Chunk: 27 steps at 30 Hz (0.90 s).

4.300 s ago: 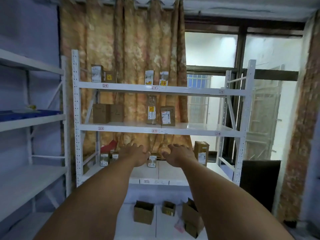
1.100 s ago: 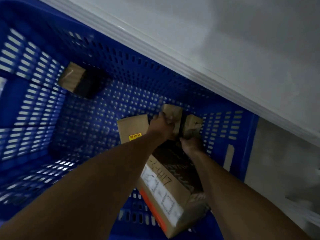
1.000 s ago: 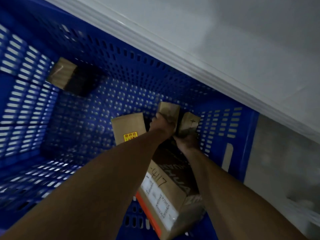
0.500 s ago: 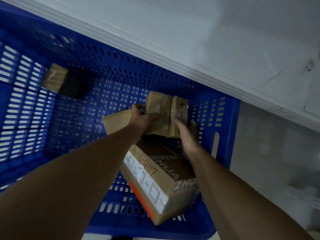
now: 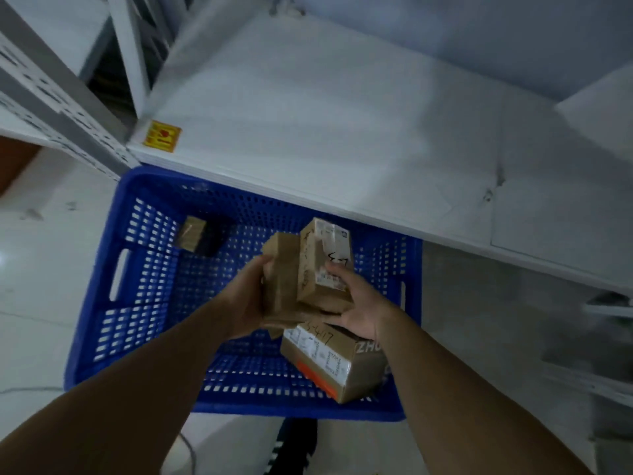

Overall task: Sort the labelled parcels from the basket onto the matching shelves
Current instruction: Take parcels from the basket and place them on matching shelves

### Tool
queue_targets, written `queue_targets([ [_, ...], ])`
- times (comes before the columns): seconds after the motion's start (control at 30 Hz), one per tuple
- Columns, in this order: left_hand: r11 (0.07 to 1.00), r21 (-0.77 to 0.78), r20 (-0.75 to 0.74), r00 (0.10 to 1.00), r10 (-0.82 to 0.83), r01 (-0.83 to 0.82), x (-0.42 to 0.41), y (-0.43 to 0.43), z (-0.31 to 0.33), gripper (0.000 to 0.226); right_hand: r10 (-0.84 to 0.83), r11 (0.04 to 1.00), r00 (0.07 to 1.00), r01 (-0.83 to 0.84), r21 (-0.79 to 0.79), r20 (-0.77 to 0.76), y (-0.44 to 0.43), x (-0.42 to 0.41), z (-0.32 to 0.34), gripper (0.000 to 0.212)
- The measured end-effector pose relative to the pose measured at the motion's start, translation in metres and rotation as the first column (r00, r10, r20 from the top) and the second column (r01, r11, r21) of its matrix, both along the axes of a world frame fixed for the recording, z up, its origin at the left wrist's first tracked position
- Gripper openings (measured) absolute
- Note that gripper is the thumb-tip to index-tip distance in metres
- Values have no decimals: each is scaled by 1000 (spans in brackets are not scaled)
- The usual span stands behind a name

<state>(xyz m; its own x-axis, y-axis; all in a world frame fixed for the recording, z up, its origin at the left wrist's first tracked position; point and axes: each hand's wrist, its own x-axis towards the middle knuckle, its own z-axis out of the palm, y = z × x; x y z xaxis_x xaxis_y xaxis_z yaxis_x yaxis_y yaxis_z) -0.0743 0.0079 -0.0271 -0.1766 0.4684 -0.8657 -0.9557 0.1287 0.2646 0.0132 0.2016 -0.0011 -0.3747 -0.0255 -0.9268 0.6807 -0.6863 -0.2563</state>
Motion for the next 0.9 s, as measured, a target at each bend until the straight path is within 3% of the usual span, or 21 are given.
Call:
queue_targets([
  [0.07,997,50,62,996,59,-62,-4,-19,45,50,-75,996,997,75,-37,-14,-8,4,46,56],
  [0.17,990,138,12,1000,24,-25,-3,-38,119,48,-144,989,988,141,-45,-52,-23,14,124,66],
  [0.27,966,233,-61,993,-97,109,-3,-44,204,49,-154,987,978,159,25,-140,-40,30,215,68],
  [0.37,926,273,-144,962,-230,262,-3,-37,304,56,-150,974,956,188,130,-252,-53,53,316,87],
  [0.47,878,270,-314,898,-307,395,5,-20,404,58,-196,931,922,282,234,-333,-63,80,412,88],
  [0.67,817,251,-496,794,-352,519,55,7,591,45,-215,751,879,428,503,-426,-78,174,598,40],
  [0.77,806,314,-520,801,-296,502,98,25,654,52,-193,632,889,436,640,-415,-81,242,674,50],
  [0.9,737,421,-511,810,-289,529,191,43,735,55,-305,351,820,570,743,-485,-108,353,767,47],
])
